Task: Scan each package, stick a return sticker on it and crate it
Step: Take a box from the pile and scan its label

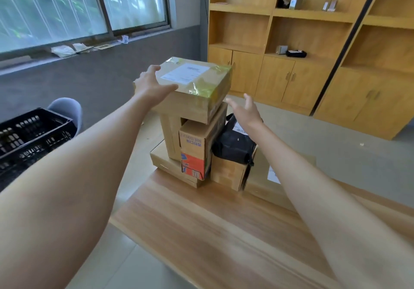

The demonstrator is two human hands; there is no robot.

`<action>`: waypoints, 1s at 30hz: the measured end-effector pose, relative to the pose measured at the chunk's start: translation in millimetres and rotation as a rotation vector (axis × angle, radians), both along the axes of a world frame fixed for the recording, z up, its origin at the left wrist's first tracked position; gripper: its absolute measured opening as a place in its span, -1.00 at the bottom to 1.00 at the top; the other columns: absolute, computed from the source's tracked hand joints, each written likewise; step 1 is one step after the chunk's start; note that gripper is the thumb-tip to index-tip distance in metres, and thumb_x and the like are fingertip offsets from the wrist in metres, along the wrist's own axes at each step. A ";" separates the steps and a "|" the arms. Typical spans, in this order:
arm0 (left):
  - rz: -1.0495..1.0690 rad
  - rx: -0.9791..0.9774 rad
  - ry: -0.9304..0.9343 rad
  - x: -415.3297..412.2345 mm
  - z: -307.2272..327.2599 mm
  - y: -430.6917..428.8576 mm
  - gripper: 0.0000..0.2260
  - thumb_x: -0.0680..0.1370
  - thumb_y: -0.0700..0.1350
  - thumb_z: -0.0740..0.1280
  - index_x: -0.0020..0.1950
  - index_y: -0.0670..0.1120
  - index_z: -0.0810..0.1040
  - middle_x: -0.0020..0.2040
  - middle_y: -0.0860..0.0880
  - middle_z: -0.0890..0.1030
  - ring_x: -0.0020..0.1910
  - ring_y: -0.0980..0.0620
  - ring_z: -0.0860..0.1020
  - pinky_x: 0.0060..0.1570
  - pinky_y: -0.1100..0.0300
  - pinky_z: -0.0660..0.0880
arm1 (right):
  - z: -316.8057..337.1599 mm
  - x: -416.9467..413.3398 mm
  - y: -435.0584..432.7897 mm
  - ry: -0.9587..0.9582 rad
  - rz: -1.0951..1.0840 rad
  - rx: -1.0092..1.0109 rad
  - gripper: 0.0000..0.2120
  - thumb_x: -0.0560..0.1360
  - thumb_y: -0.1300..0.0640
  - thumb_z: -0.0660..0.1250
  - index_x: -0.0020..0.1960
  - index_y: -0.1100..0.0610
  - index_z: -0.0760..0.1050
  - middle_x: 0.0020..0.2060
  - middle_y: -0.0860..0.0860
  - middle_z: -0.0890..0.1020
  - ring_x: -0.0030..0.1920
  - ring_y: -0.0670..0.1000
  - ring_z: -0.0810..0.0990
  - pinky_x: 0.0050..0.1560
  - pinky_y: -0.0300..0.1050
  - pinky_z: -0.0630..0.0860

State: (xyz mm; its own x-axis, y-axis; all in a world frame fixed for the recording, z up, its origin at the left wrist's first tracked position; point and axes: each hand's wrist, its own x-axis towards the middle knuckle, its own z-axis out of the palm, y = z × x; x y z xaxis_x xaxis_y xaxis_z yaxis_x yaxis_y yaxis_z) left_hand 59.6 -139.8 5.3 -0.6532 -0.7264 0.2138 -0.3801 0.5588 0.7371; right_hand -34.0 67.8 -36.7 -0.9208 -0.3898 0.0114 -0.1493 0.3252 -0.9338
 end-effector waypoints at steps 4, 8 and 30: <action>0.081 -0.002 -0.051 -8.4 0.8 -37.8 -0.34 0.45 0.14 0.40 0.48 0.04 0.23 0.42 -0.11 0.32 0.42 -0.12 0.22 0.29 -0.03 0.31 | 6.5 -9.1 -32.8 0.002 0.019 0.013 -0.28 0.56 -0.13 0.22 0.56 0.11 -0.01 0.53 0.05 0.10 0.51 0.08 0.13 0.40 0.01 0.18; 0.104 0.072 -0.081 -17.5 -6.0 -66.1 -0.29 0.45 0.18 0.39 0.51 0.02 0.17 0.46 -0.12 0.27 0.45 -0.16 0.18 0.34 -0.06 0.26 | 3.9 -17.1 -58.0 -0.031 0.031 0.030 -0.27 0.56 -0.16 0.20 0.56 0.09 -0.05 0.53 0.04 0.08 0.51 0.09 0.13 0.38 0.02 0.20; -0.007 0.184 0.067 -14.3 2.5 -26.3 -0.13 0.39 0.09 0.49 0.54 -0.10 0.10 0.42 -0.09 0.23 0.35 -0.06 0.34 0.29 0.05 0.40 | -4.2 0.5 -27.6 -0.227 -0.054 -0.252 -0.22 0.38 -0.18 0.22 0.54 -0.08 0.04 0.45 -0.04 0.30 0.39 0.07 0.34 0.34 0.17 0.34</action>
